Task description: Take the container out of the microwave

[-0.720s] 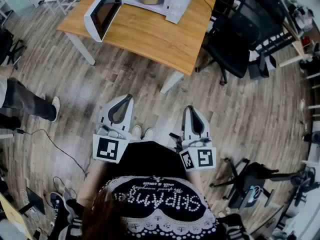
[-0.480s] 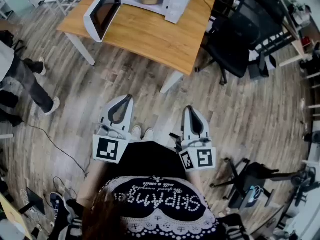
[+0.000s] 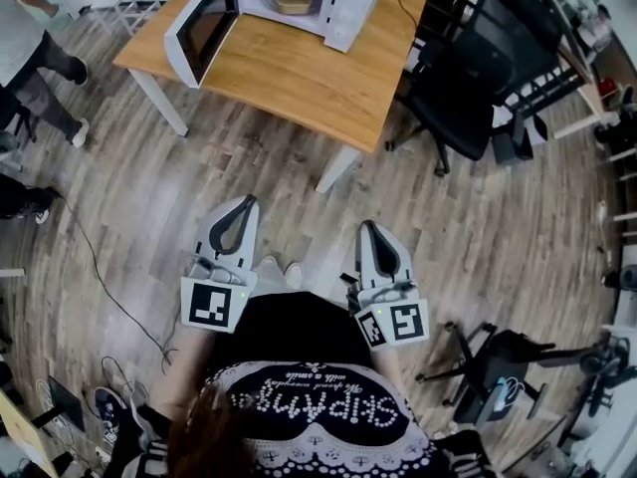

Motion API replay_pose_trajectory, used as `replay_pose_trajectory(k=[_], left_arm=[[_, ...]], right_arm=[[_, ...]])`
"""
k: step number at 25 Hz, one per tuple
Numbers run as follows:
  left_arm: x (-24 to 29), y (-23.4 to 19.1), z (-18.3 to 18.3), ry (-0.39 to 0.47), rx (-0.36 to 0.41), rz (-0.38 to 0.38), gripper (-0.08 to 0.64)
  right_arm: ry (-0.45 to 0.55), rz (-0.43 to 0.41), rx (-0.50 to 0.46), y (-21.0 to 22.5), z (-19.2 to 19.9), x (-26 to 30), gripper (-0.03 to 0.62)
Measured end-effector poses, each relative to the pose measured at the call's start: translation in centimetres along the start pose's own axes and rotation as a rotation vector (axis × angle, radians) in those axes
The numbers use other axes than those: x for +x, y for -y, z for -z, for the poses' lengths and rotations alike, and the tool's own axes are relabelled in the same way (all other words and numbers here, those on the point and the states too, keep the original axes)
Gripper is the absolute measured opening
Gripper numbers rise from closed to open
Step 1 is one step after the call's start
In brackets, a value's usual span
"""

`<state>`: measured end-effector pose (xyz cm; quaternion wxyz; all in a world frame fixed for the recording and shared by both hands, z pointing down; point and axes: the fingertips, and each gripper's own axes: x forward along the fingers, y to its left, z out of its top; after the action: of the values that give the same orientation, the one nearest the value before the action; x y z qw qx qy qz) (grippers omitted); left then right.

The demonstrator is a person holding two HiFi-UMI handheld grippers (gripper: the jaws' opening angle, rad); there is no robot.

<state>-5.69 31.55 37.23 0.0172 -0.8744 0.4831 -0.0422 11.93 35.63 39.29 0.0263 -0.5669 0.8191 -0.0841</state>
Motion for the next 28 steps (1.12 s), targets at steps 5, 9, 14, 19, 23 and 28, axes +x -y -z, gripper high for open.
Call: replay_pose_trajectory(k=[5, 9, 14, 19, 23, 28], left_arm=[[-0.6, 1.1, 1.1, 0.008, -0.017, -0.027, 0.035], [-1.0, 1.4, 1.3, 0.0, -0.023, -0.025, 0.035], [-0.5, 0.4, 1.0, 0.002, -0.028, -0.028, 0.035], [0.5, -1.6, 1.4, -0.001, -0.018, -0.03, 0.035], [2.1, -4.4, 1.5, -0.003, -0.029, -0.038, 0.035], [5.2, -8.6, 1.6, -0.015, -0.032, -0.02, 0.035]], right_arm=[[-0.041, 0.011, -0.004, 0.8, 1.5, -1.9, 0.037], [-0.054, 0.022, 0.008, 0.9, 1.8, -2.2, 0.037], [-0.058, 0.032, 0.015, 0.8, 1.5, -1.4, 0.037], [-0.071, 0.039, 0.017, 0.7, 2.0, 0.7, 0.037], [-0.088, 0.039, 0.017, 0.3, 2.0, 3.7, 0.037], [-0.087, 0.053, 0.013, 0.4, 1.4, 8.9, 0.037]])
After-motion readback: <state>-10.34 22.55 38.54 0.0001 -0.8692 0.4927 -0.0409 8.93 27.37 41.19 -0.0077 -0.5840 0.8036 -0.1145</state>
